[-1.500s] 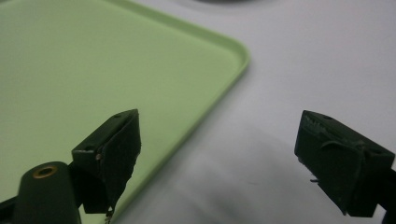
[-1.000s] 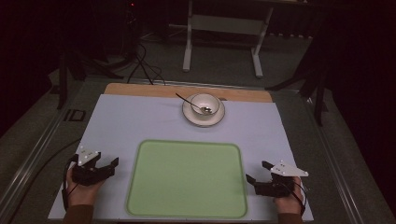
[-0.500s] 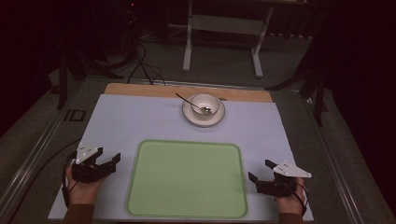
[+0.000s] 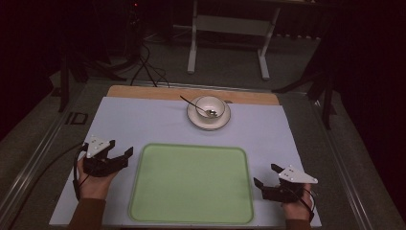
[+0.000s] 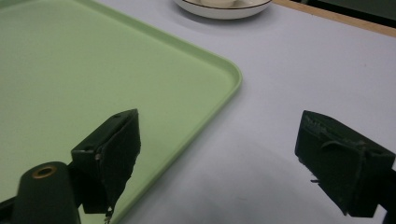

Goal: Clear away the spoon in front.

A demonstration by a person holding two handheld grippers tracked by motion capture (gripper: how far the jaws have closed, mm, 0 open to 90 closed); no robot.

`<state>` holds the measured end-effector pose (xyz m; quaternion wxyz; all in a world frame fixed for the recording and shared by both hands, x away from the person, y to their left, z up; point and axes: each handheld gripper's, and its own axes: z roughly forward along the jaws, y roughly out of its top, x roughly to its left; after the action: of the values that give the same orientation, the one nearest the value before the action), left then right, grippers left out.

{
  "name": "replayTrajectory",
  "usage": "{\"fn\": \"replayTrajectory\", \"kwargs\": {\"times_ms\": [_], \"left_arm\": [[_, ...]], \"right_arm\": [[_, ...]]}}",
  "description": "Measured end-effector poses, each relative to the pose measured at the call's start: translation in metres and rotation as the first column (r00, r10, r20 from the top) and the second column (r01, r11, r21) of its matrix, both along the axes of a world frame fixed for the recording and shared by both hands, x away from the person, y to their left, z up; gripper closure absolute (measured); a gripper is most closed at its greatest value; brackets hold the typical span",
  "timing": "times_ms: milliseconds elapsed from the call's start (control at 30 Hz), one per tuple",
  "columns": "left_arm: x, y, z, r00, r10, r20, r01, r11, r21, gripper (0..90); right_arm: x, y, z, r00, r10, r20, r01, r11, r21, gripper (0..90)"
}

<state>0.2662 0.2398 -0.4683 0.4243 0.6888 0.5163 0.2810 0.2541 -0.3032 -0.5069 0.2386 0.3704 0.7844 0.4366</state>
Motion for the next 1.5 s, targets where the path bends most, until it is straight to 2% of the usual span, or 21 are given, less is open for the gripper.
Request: {"fn": "replayTrajectory", "kwargs": {"times_ms": [333, 667, 867, 967, 1267, 1500], "left_arm": [[0.017, -0.021, 0.011, 0.9991, -0.036, 0.022, 0.036, 0.9994, 0.005, 29.2], [0.032, -0.039, 0.02, 0.9971, -0.073, 0.021, 0.073, 0.9972, 0.014, 30.4], [0.037, -0.044, 0.026, 0.9961, -0.082, 0.033, 0.081, 0.9967, 0.004, 30.8], [0.045, -0.05, 0.03, 0.9954, -0.088, 0.038, 0.088, 0.996, -0.012, 31.3], [0.053, -0.062, 0.037, 0.9926, -0.11, 0.051, 0.11, 0.9939, -0.003, 32.2], [0.07, -0.07, 0.041, 0.9884, -0.14, 0.06, 0.142, 0.9894, -0.032, 35.3]], "right_arm": [[-0.001, -0.002, 0.001, 1.0, -0.005, 0.006, 0.005, 1.0, 0.0, 14.0], [-0.002, -0.004, 0.002, 0.9999, -0.002, 0.017, 0.002, 1.0, 0.0, 14.0], [-0.003, -0.004, 0.003, 0.9998, 0.0, 0.021, 0.0, 1.0, 0.005, 14.0], [-0.002, -0.004, 0.003, 0.9998, 0.0, 0.019, 0.0, 1.0, 0.005, 14.0], [-0.003, -0.004, 0.003, 0.9997, 0.004, 0.023, -0.004, 1.0, 0.008, 14.0], [-0.003, -0.004, 0.002, 0.9998, 0.004, 0.018, -0.004, 1.0, 0.006, 14.0]]}}
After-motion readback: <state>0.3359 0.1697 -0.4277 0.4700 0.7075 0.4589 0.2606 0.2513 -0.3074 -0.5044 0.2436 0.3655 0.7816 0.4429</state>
